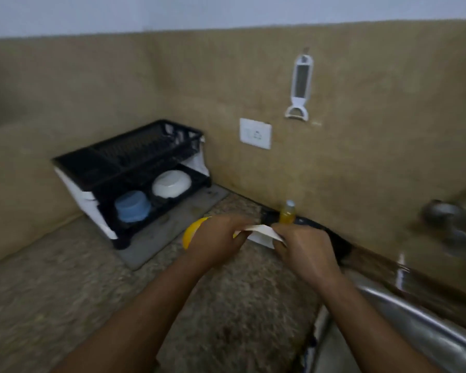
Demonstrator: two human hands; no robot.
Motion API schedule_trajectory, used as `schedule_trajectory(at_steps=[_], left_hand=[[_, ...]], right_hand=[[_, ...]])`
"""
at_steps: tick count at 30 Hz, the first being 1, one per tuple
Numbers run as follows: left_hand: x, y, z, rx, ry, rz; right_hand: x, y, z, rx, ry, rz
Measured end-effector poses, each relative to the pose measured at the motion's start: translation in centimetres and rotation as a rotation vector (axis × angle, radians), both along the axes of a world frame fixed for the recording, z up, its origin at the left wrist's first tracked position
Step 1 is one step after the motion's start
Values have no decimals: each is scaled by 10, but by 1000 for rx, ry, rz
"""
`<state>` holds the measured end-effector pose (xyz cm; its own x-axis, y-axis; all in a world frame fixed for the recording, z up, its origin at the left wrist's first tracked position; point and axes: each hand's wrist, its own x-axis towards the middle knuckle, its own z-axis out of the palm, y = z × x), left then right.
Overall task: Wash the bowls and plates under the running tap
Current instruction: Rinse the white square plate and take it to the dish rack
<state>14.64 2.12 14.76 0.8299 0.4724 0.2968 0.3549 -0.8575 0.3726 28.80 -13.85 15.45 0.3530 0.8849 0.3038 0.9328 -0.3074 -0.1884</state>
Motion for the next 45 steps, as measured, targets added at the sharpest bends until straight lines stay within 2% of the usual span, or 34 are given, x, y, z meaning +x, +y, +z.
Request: schedule_trajectory(at_steps=[6, 10, 14, 18, 20, 23, 28, 31, 38, 45], left_hand=[[-83, 160, 38, 72, -30, 252], [-110, 273, 48, 85, -35, 410], [-111, 353, 41, 83, 68, 565], [-109, 401, 27, -51, 225, 642], [-113, 416, 21, -146, 291, 659], [-116, 425, 15, -238, 351, 650], [-115, 430, 8, -232, 358, 650], [-116, 433, 5, -216, 355, 664], [-115, 434, 2, -175, 371, 665], [-115, 434, 2, -174, 373, 665]], right_hand=[[-21, 141, 24, 145, 106, 97], [-24, 243, 34, 230, 156, 104], [-13, 351, 36, 205, 106, 143], [-2, 441, 46, 246, 87, 213], [7, 483, 47, 320, 66, 286], [23, 543, 43, 236, -22, 351], [34, 613, 34, 150, -199, 362], [39, 644, 29, 71, -229, 392], [49, 669, 21, -126, -286, 430], [51, 661, 33, -378, -160, 446]])
